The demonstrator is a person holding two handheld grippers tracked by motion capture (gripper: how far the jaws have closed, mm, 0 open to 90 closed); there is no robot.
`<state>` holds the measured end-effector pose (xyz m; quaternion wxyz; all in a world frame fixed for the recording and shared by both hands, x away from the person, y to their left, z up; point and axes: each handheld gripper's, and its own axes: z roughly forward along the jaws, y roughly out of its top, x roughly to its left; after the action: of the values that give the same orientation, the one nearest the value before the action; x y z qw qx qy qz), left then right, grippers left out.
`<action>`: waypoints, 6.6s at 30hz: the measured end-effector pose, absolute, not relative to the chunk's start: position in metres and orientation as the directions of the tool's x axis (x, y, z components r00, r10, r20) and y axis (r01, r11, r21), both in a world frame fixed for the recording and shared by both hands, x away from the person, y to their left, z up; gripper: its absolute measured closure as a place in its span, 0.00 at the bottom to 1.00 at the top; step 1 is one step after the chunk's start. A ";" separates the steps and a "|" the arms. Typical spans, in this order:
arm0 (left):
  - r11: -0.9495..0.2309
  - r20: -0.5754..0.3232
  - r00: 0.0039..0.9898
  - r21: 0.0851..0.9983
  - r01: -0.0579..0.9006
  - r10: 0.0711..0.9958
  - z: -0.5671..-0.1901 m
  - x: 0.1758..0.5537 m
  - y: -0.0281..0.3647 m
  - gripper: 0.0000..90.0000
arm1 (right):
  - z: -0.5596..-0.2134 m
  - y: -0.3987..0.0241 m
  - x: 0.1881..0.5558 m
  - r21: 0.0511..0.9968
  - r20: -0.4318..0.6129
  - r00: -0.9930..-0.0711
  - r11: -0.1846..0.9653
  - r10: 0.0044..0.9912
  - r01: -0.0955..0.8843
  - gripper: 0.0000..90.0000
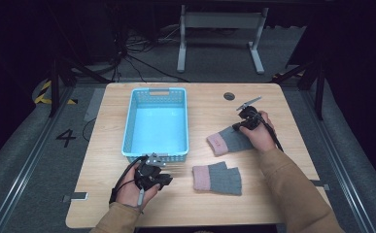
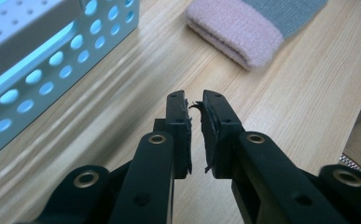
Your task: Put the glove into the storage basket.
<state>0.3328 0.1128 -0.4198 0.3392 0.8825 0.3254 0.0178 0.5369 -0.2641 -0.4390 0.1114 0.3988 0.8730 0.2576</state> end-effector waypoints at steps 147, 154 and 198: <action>-0.602 -0.186 0.856 0.639 0.478 0.482 -0.404 0.340 0.079 0.92 | -0.389 -0.255 0.355 0.665 0.039 -0.751 0.544 0.660 0.512 0.99; -0.618 -0.178 0.880 0.651 0.441 0.441 -0.396 0.344 0.061 0.90 | -0.384 -0.288 0.354 0.688 0.041 -0.698 0.487 0.715 0.538 0.94; -0.737 -0.152 0.927 0.569 0.365 0.343 -0.433 0.375 -0.044 0.39 | -0.378 -0.316 0.359 0.737 0.200 -0.711 0.375 0.674 0.563 0.71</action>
<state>0.3746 -0.0438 -0.4333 0.3092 0.9316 0.1900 -0.0184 0.3586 -0.3157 -0.3778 0.0671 0.3741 0.8264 0.4154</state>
